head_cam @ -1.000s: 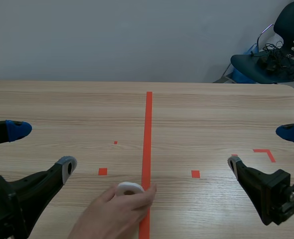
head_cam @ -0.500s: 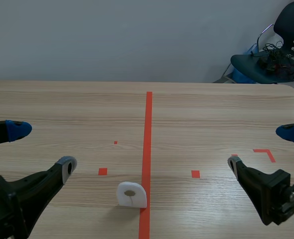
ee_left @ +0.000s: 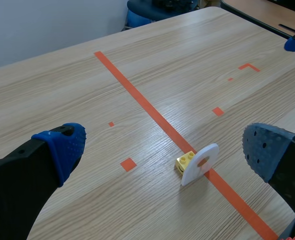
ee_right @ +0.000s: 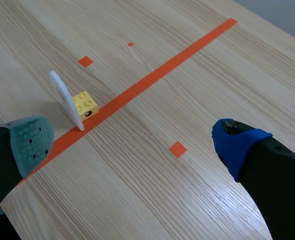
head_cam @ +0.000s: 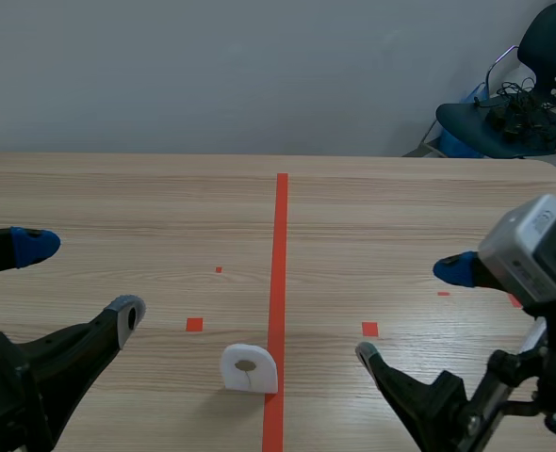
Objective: Do the leaf sorting experiment
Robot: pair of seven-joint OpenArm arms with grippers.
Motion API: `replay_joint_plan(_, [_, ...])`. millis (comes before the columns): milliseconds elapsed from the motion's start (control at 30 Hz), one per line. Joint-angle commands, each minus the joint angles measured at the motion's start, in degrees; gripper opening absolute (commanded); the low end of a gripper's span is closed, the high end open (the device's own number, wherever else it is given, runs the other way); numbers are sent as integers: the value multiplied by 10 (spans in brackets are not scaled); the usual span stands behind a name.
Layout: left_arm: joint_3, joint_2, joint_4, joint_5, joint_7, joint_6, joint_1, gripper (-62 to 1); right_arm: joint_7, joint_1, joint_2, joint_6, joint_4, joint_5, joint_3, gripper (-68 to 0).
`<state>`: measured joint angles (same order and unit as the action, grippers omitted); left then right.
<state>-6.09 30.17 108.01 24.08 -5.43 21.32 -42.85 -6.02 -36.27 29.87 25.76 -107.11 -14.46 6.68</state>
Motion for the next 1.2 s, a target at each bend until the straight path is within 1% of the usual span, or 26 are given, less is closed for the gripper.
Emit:
replay_joint_plan(0, [-4, 2, 10, 6, -10, 3, 2, 14, -12, 32, 1, -2, 20, 1, 20, 4])
replay_joint_plan(100, [-4, 2, 10, 6, -10, 3, 2, 14, -31, 78, -9, -2, 66, 21, 75, 4])
replay_joint_plan(200, [-4, 2, 10, 6, -10, 3, 2, 14, -47, 123, -31, -2, 118, 53, 128, 4])
replay_joint_plan(300, [-4, 2, 10, 6, -10, 3, 2, 14, -52, 167, -57, -4, 176, 71, 178, 4])
replay_joint_plan(467, [-4, 2, 10, 6, -11, 3, 2, 14, -94, 229, -108, -9, 283, 115, 240, 4])
replay_joint_plan(533, [-4, 2, 10, 6, -11, 3, 2, 14, -100, 249, -125, -9, 317, 132, 258, 4])
replay_joint_plan(567, [-4, 2, 10, 6, -11, 3, 2, 14, -103, 257, -132, -12, 331, 136, 266, -7])
replay_joint_plan(633, [-4, 2, 10, 6, -11, 3, 2, 14, -113, 269, -143, -24, 353, 146, 278, -75])
replay_joint_plan(733, [-4, 2, 10, 6, -12, 3, 2, 14, -123, 277, -150, -26, 362, 158, 287, -212])
replay_joint_plan(833, [-4, 2, 10, 6, -12, 3, 2, 14, -124, 277, -151, -26, 362, 159, 287, -354])
replay_joint_plan(1000, [-4, 2, 10, 6, -12, 3, 2, 14, -127, 277, -151, -26, 362, 159, 287, -550])
replay_joint_plan(1067, [-4, 2, 10, 6, -12, 3, 2, 14, -128, 277, -151, -26, 362, 159, 286, -611])
replay_joint_plan(1100, [-4, 2, 10, 6, -12, 3, 2, 14, -129, 277, -151, -26, 362, 159, 286, -630])
replay_joint_plan(1167, [-4, 2, 10, 5, -12, 3, 2, 14, -140, 277, -149, -26, 356, 159, 285, -640])
